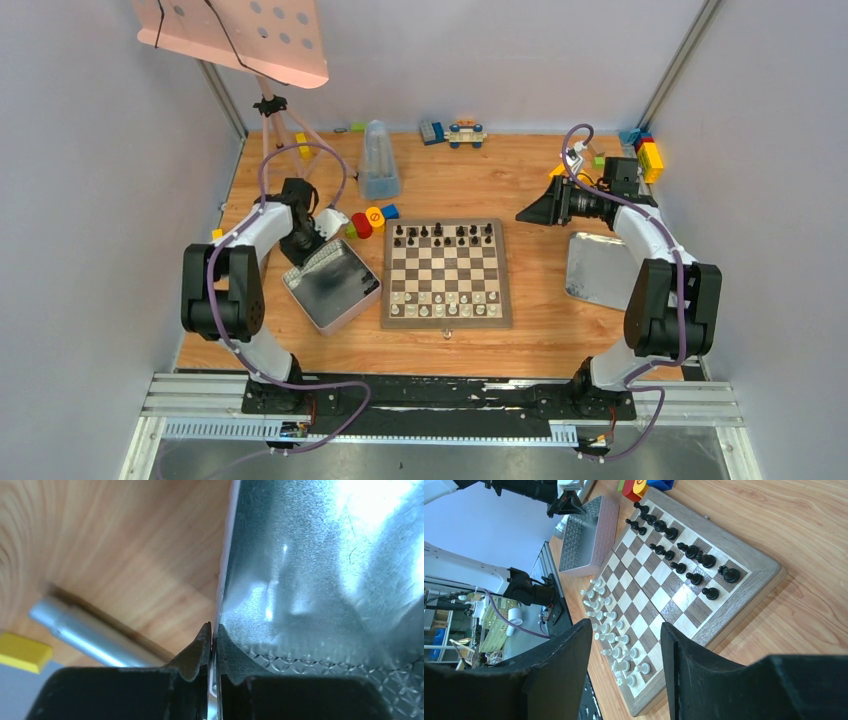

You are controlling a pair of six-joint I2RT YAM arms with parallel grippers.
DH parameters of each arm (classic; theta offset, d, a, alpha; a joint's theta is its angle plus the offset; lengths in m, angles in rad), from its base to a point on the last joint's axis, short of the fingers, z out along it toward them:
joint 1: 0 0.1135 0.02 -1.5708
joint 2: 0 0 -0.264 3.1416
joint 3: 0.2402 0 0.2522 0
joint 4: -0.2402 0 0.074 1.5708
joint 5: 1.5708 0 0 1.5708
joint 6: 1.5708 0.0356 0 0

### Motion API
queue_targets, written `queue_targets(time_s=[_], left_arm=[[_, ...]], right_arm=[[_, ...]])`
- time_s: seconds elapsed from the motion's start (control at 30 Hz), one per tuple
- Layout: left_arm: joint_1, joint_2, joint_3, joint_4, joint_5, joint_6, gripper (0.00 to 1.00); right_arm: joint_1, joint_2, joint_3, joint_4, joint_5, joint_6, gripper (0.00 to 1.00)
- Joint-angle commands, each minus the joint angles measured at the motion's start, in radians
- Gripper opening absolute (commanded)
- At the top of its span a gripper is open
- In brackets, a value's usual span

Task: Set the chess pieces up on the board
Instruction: Adjust the storage box at the center of the board.

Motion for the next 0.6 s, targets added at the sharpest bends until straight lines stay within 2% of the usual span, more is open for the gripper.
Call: queue_targets(time_s=[0.0, 0.27, 0.47, 0.53, 0.57], left_arm=[[0.025, -0.124, -0.060, 0.026, -0.093, -0.159, 0.11], [0.131, -0.180, -0.123, -0.030, -0.160, -0.296, 0.10], [0.153, -0.169, -0.147, -0.059, -0.100, -0.309, 0.18], [0.155, -0.164, -0.144, -0.062, -0.081, -0.313, 0.22], [0.155, -0.163, -0.141, -0.066, -0.074, -0.318, 0.27]], right_arm=[[0.006, 0.014, 0.026, 0.014, -0.023, -0.029, 0.53], [0.006, 0.026, 0.030, 0.014, -0.022, -0.026, 0.53], [0.007, 0.036, 0.037, 0.014, -0.018, -0.025, 0.53], [0.009, 0.039, 0.037, 0.014, -0.015, -0.025, 0.53], [0.009, 0.041, 0.038, 0.013, -0.013, -0.025, 0.53]])
